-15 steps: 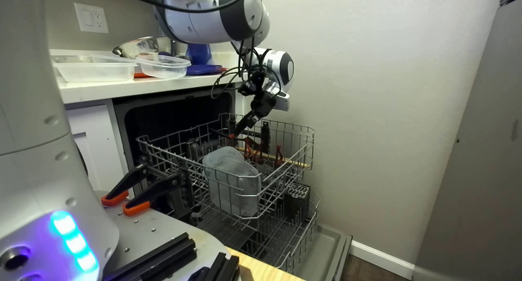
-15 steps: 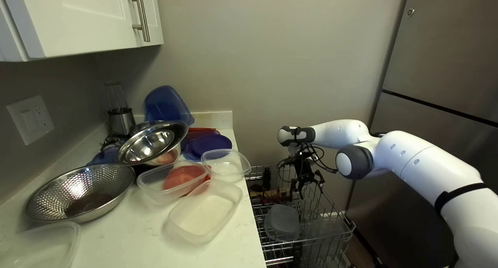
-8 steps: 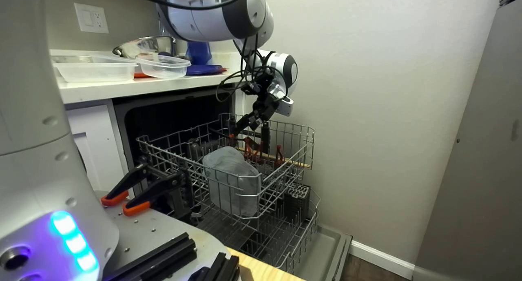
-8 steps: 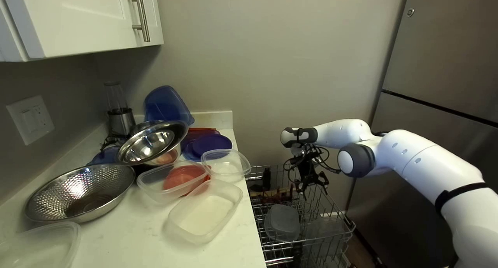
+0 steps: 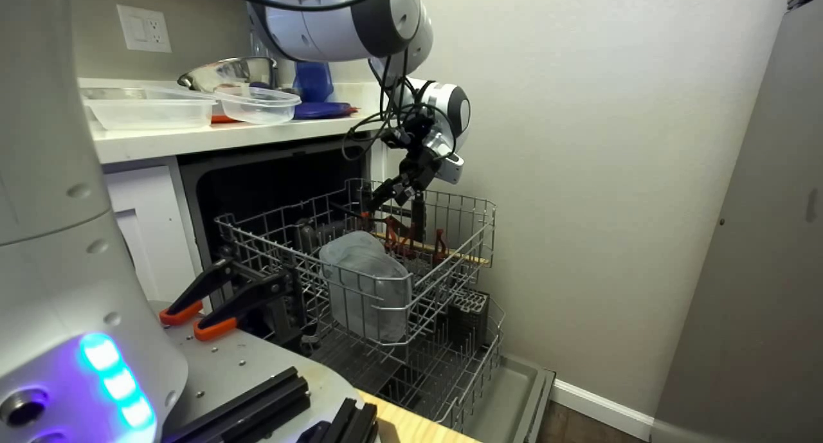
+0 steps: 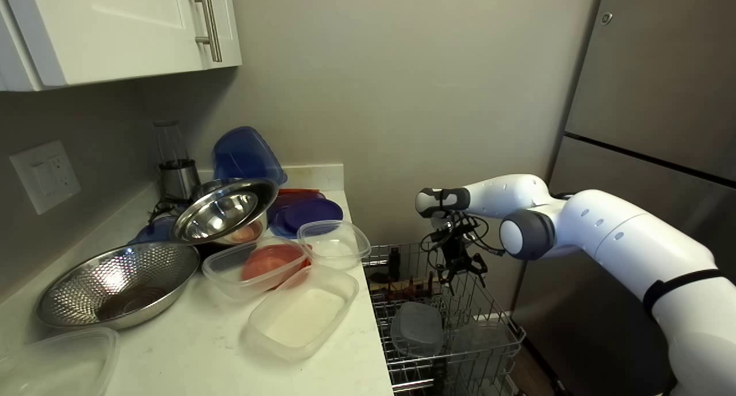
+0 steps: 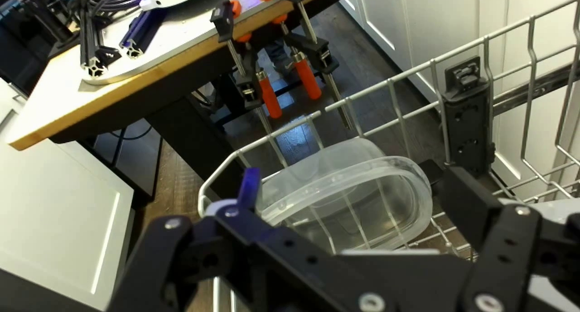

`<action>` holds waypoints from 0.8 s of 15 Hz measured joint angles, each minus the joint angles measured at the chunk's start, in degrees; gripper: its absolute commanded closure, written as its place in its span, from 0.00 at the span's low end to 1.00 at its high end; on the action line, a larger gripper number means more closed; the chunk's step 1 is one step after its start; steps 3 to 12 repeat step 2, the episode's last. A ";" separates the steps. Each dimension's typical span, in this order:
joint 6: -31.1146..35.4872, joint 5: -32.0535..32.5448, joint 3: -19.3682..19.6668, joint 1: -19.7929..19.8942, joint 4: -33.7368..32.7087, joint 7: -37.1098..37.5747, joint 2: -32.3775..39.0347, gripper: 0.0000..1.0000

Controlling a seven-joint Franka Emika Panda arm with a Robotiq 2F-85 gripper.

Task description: Put one clear bowl from the counter on the rack.

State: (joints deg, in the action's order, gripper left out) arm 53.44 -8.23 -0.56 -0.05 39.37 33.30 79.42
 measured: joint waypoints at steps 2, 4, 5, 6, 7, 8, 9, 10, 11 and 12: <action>0.00 0.00 0.00 0.00 0.00 0.00 0.00 0.00; 0.00 0.00 0.00 0.00 0.00 0.00 0.00 0.00; 0.00 0.00 0.00 0.00 0.00 0.00 0.00 0.00; 0.00 0.00 0.00 0.00 0.00 0.00 0.00 0.00; 0.00 0.00 0.00 0.00 0.00 0.00 0.00 0.00; 0.00 0.00 0.00 0.00 0.00 0.00 0.00 0.00; 0.00 0.00 0.00 0.00 0.00 0.00 0.00 0.00; 0.00 0.00 0.00 0.00 0.00 0.00 0.00 0.00; 0.00 0.00 0.00 0.00 0.00 0.00 0.00 0.00; 0.00 0.00 0.00 0.00 0.00 0.00 0.00 0.00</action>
